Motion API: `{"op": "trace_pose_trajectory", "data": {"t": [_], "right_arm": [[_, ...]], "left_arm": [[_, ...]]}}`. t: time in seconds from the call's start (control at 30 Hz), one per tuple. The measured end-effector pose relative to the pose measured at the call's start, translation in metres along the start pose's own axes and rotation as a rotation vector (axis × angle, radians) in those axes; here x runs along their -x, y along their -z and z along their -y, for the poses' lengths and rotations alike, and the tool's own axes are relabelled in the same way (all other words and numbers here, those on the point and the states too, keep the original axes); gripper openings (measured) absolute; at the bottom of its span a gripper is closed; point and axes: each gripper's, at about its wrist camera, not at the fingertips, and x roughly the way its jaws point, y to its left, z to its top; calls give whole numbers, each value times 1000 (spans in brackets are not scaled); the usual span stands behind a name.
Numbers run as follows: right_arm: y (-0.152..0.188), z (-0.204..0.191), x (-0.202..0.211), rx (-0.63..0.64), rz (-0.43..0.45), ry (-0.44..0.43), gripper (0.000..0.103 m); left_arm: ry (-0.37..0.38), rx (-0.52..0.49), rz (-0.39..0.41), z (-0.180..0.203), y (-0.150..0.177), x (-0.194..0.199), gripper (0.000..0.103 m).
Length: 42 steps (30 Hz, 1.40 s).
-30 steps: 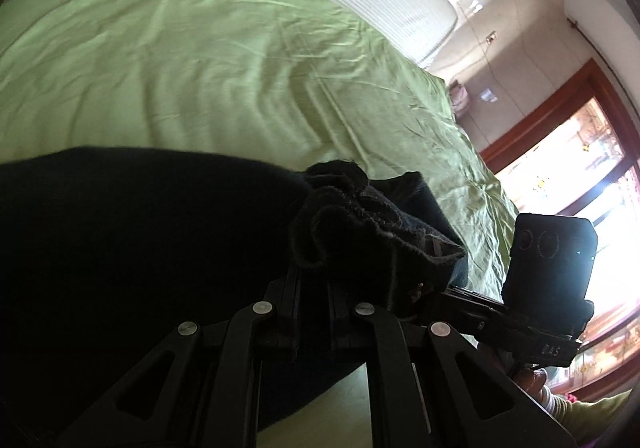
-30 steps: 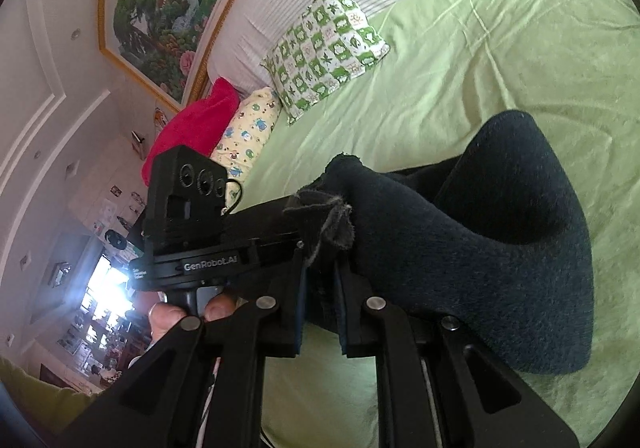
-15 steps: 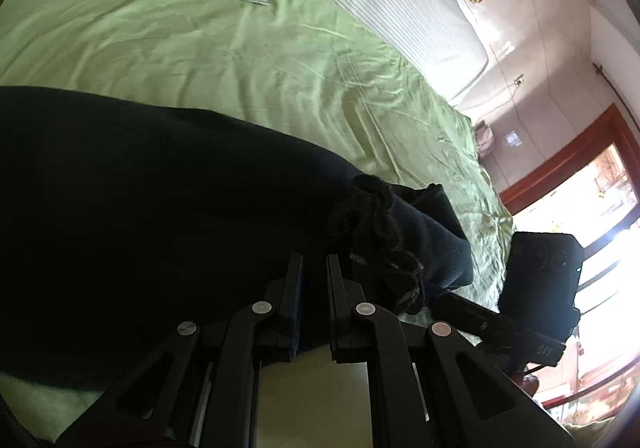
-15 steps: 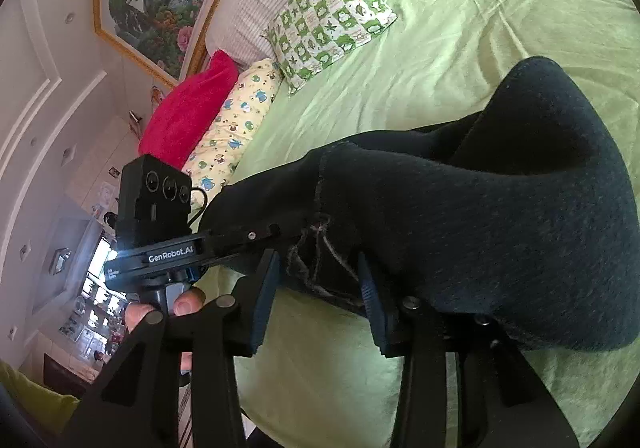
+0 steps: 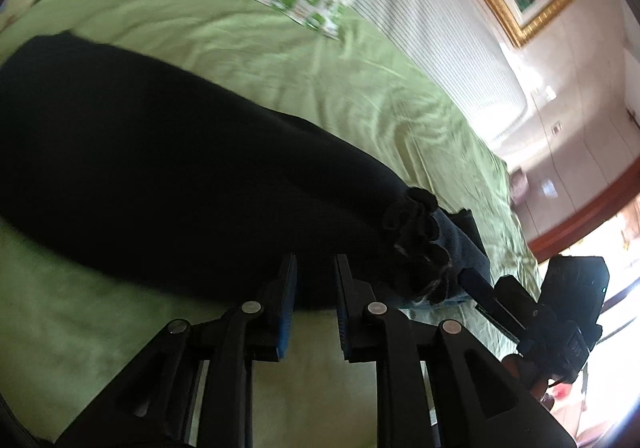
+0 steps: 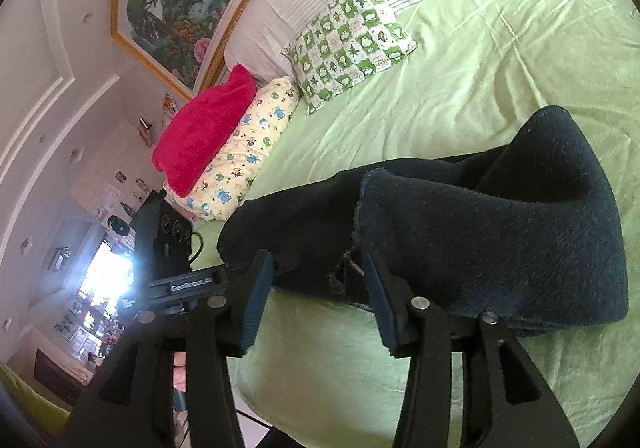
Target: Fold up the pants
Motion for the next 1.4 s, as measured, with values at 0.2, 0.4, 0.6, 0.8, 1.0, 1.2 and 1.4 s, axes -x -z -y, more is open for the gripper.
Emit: {"op": "trace_pose_trajectory", "data": {"t": [0.2,0.4,0.6,0.8,1.0,1.2,1.4], "right_arm": [[8,-9,-6,-11,-13,-27,50],[13,-21,-17,11,-38,-50,51],[18,-30,-29,42,-75,-52,52],[17,-32,-38,52,-94,-43,52],[9,-44,-54,101,-132,-40,52],[-13,-66,-89,202,-183,-50,52],[-42,-94,-143,352,-268,-47,52]], "left_arm": [[-39,102,73,-33,17,38,17],[-66,189,124,-64,19,59,17],[-72,240,156,-83,17,68,17],[-52,287,177,-99,14,71,17],[-11,347,191,-115,11,71,17],[21,385,204,-127,6,71,17],[58,440,212,-139,4,66,17]]}}
